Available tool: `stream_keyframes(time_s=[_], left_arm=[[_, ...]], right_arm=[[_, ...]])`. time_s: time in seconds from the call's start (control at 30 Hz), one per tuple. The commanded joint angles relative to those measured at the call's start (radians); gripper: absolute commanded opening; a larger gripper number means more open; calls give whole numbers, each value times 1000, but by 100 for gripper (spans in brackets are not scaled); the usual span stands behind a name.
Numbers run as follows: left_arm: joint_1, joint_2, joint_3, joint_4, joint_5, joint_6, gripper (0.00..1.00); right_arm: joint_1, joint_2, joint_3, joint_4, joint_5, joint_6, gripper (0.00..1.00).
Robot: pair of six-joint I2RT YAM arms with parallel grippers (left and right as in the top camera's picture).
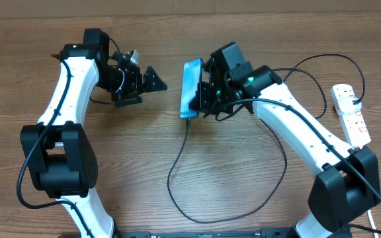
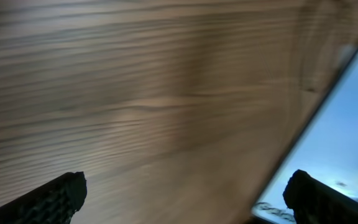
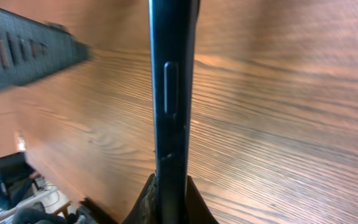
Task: Plug charger to phone and switch on socket
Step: 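Lower the phone flat onto the table with the right gripper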
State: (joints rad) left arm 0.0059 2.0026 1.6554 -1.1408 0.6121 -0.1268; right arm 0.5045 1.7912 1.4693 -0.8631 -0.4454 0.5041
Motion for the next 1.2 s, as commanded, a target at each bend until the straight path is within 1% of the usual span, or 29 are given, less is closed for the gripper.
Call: stream_keyframes(time_s=[0.0,0.03,0.07,0.1,0.23,0.3,0.33,0.5,0.57,0.8,0.93,1.07,1.17], left_arm=[[-6,-28,2,-6,-325,-35,100],[-6,-28,2,-6,-361,-36,100],[-5,-28,2,-3,-442,-36,100],[-5,-28,2,-2,-484,-35,100],[-5,-28,2,-6,-569,-35,100],[-5,-28,2,-5,-571,-35,100],[-5,-28,2,-5,-570,-35,100],[-9,-28,2,-6,-564,-35,100],[-9,-28,2,-6,-564,-35,100],[-9,-28,2,-6,-564,-35,100],[-9,-28,2,-6,-564,-35,100],[-9,-28,2,-6,-564,-35,100],[-9,-28,2,-6,-564,-35,100]], right_arm=[[0,21,-59,42,17,-10,4],[1,29,-73,55,17,-11,4],[7,46,-96,84,10,-11,4],[13,55,-105,103,3,-10,4],[44,106,-123,178,-4,17,4],[56,138,-123,209,-12,34,4],[71,180,-122,249,-39,46,4],[103,275,-123,363,-176,46,4],[116,309,-122,397,-200,50,4],[138,366,-122,489,-188,49,4],[138,369,-123,491,-91,49,4],[138,369,-123,502,-87,49,4],[138,369,-123,503,-82,49,10]])
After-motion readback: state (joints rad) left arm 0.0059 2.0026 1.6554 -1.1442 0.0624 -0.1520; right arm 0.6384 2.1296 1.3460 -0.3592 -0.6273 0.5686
